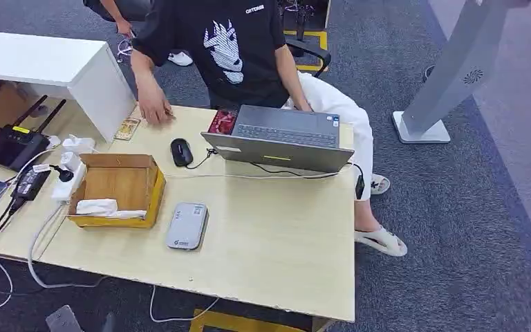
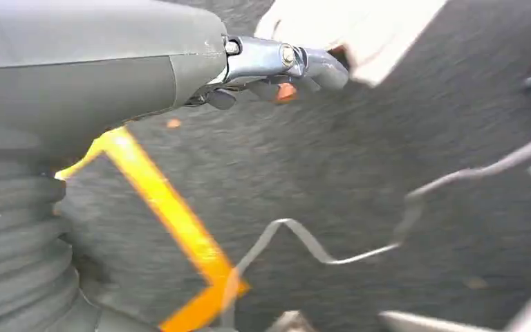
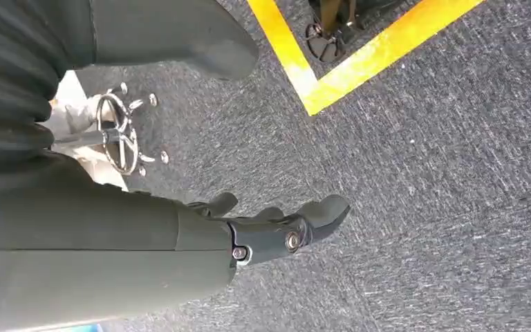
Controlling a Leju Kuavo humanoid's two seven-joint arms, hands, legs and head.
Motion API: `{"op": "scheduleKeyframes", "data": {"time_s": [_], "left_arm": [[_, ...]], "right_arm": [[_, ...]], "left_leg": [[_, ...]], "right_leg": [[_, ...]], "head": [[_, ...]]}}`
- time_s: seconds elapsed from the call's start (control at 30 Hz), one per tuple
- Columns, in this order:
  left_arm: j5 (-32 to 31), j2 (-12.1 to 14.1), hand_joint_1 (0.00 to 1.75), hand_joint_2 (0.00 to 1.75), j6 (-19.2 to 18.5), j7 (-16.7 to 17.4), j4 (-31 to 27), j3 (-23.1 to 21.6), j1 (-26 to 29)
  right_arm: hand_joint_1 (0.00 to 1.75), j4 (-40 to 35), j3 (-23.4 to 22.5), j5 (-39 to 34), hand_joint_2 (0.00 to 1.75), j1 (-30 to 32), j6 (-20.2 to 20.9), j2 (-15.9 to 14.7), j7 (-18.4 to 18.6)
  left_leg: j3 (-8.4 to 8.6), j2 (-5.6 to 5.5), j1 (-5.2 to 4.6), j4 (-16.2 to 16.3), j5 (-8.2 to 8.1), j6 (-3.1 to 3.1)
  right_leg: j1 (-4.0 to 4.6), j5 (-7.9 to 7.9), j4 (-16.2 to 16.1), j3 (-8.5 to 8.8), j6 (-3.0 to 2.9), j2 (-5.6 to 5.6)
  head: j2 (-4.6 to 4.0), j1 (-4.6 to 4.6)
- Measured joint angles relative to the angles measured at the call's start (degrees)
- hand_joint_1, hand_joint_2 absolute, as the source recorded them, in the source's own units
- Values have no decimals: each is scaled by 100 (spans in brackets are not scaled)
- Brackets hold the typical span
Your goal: Pass the card to the sensor for recognition and then transmit it.
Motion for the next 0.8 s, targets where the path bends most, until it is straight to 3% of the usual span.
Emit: {"op": "scheduleKeyframes", "data": {"time_s": [0.4, 0.8], "left_arm": [[-97, -341, 0, 175, 39, -813, -2507, 722, 451], [-321, -614, 0, 175, 273, -1355, -5018, 849, 972]], "right_arm": [[0, 20, -149, 260, 175, 0, 9, 74, 26], [0, 33, -297, 518, 175, 0, 61, 136, 83]], "left_leg": [[-1, -1, 0, 0, 0, 0], [0, 0, 0, 0, 0, 0]], "right_leg": [[0, 0, 0, -1, 0, -1], [-1, 0, -1, -1, 0, 0]], "head": [[0, 0], [0, 0]]}}
